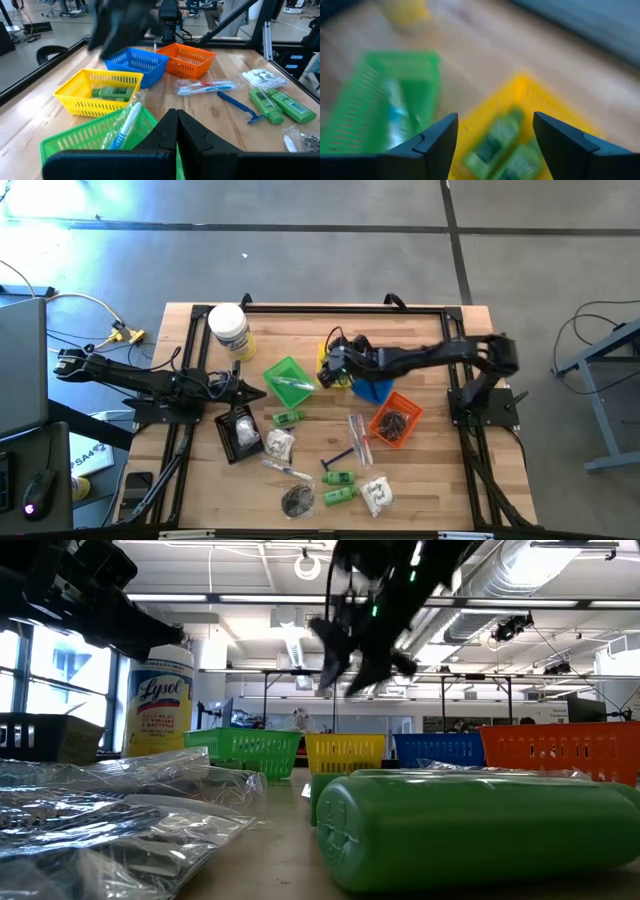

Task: Pick & Place Travel size toiletries
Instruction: Put the blue toothbrush into the green bin

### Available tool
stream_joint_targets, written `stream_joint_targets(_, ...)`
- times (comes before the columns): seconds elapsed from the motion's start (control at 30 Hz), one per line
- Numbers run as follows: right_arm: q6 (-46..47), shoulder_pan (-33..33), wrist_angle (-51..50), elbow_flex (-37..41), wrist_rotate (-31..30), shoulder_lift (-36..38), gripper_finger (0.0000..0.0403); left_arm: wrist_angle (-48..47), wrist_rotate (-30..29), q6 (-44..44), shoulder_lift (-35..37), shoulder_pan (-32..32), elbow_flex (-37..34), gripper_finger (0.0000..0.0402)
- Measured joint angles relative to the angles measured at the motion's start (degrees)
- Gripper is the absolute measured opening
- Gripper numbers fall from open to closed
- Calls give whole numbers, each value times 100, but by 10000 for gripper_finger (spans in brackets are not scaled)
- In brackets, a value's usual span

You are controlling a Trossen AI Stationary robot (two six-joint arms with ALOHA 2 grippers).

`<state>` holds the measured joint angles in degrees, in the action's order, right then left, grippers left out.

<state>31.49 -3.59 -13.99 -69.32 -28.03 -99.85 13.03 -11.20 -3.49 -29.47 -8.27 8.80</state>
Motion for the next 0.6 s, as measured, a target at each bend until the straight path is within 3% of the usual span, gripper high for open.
stream_joint_targets(0.13,-1579,838,740,12,-1037,677,225,-69,13,0,-1,0,-2,0)
stream_joint_targets(0.23,-2904,1419,1436,153,-1247,1119,203,-111,13,0,0,0,-2,0)
stream_joint_targets(0.4,-3589,1922,2305,785,-633,1985,160,-118,11,-2,-1,0,-2,0)
stream_joint_targets(0.5,-3736,2080,3448,1665,-404,2809,119,-117,9,-2,0,0,-2,0)
stream_joint_targets(0.6,-3570,2028,4344,2737,341,3750,65,-118,9,-2,-2,0,-2,0)
